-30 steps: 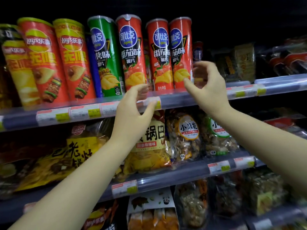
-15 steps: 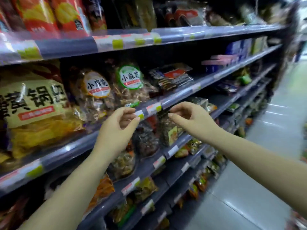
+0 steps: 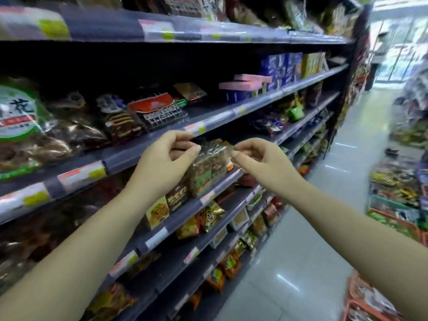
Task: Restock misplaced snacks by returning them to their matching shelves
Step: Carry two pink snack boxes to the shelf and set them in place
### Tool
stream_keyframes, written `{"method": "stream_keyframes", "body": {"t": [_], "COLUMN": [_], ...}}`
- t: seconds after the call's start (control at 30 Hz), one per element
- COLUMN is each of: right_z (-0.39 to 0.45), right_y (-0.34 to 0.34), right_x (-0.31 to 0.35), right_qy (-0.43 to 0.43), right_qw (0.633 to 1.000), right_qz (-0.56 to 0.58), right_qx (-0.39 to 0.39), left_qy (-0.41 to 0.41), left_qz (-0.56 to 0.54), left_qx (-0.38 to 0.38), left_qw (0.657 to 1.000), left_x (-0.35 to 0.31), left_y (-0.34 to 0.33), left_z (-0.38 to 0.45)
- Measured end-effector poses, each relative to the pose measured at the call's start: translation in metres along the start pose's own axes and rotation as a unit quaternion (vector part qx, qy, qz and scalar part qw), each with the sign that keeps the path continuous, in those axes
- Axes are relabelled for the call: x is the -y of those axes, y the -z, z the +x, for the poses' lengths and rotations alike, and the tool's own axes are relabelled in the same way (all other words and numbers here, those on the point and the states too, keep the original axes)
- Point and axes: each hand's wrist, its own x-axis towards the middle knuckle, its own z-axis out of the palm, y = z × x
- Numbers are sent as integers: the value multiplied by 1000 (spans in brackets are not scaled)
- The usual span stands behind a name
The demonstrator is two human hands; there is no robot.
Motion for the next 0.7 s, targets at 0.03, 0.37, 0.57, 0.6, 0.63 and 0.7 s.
{"method": "stream_keyframes", "body": {"t": [0.03, 0.37, 0.57, 0.6, 0.63, 0.7], "right_z": [12, 132, 227, 246, 264, 302], "right_y": [14, 77, 90, 94, 98, 107], "right_x": [-7, -62, -99, -103, -106, -110], "right_qy": [-1, 16, 46, 57, 70, 92], "right_qw": [1000, 1000, 999, 998, 997, 996], "right_qz": [4, 18, 5, -1, -5, -6], "right_qx": [-3, 14, 15, 11, 6, -4], "left_qy": [-1, 19, 11, 10, 9, 15], "left_qz": [-7, -11, 2, 3, 3, -1], "left_qx": [0, -38, -67, -72, -76, -85], "left_qw": [1000, 999, 998, 997, 997, 996], "left_x": [-4, -5, 22, 27, 31, 40], "left_y": [-14, -100, -129, -133, -135, -140], "left_z": [13, 131, 226, 243, 260, 291]}}
